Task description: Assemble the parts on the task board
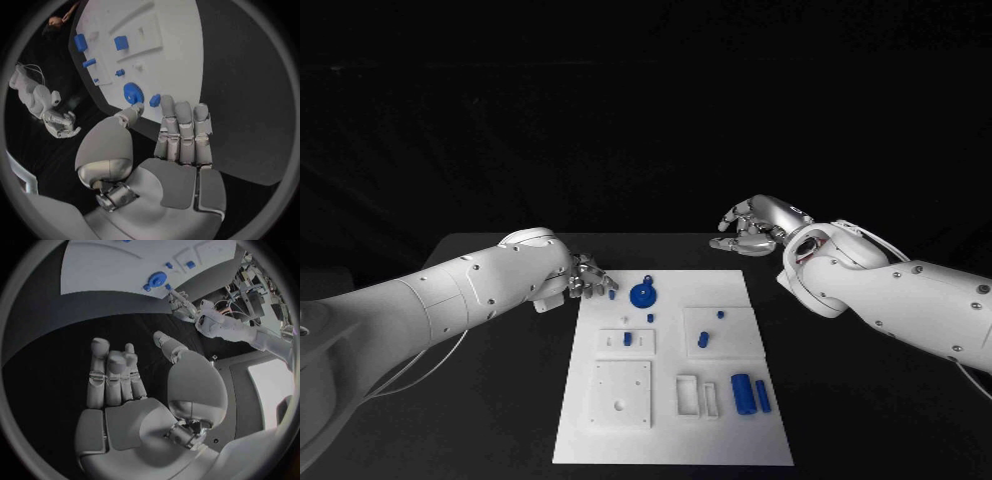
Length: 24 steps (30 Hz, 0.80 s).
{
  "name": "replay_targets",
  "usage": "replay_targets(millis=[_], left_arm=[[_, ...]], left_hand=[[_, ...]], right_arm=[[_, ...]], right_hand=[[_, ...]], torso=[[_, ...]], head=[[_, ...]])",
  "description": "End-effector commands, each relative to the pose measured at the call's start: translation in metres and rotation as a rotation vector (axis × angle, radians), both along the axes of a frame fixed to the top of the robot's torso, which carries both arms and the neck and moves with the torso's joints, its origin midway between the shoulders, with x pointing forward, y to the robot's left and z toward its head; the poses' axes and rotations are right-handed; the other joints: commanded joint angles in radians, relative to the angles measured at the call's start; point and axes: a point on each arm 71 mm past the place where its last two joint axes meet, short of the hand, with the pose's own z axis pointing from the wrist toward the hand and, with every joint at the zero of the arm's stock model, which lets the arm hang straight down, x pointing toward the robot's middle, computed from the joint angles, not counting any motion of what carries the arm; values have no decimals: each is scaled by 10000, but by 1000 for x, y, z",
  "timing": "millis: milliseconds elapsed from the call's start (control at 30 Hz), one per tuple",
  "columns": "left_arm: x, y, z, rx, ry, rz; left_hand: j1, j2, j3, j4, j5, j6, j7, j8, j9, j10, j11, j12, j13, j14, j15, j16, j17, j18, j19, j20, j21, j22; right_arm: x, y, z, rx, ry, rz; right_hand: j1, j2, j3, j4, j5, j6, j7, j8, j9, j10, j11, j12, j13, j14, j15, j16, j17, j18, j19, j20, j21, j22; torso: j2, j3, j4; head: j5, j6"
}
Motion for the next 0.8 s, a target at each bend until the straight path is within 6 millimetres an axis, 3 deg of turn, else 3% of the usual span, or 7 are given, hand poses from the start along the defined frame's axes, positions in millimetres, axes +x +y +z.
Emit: replay_targets(millis=[33,267,633,800], left_arm=[[1,-3,-2,-101,106,-175],[0,-7,-7,-238,242,-235],[1,-4,-8,-279,248,-143],[1,-8,-9,-403,303,-210]], left_hand=[[-19,132,-79,-29,-32,-11,33,-53,10,32,53,-56,20,-48,13,-57,3,-158,-79,-1065,-53,15],[7,230,-154,-75,-32,-29,41,-73,7,20,61,-76,31,-68,20,-63,2,-164,-98,-1062,-74,28],[40,377,-242,-140,-31,-57,54,-103,0,8,73,-101,46,-92,29,-69,2,-172,-120,-1058,-103,46],[117,622,-321,-265,-30,-62,59,-122,-4,6,79,-124,65,-107,36,-69,4,-180,-141,-1053,-128,73]], right_arm=[[0,2,0,-22,-38,119],[0,3,0,-18,-38,139],[0,4,0,-19,-34,150],[1,5,0,-17,-30,165]], right_hand=[[-12,-4,-28,59,34,12,79,-34,-15,-82,-7,65,-13,39,-51,-49,17,285,-21,-68,-62,134],[-7,-2,-29,63,37,13,79,-34,-15,-81,-6,67,-16,41,-51,-50,17,285,-19,-69,-63,134],[-1,0,-29,71,41,17,79,-32,-15,-80,-7,71,-21,44,-51,-51,18,285,-15,-70,-65,135],[1,1,-28,75,42,18,79,-32,-14,-79,-7,72,-23,45,-51,-52,18,285,-14,-70,-65,135]], torso=[[-13,5,14],[-6,-3,12],[-24,18,26],[-20,17,24]], head=[[-13,-19],[-9,-34],[-13,-65],[4,-73]])
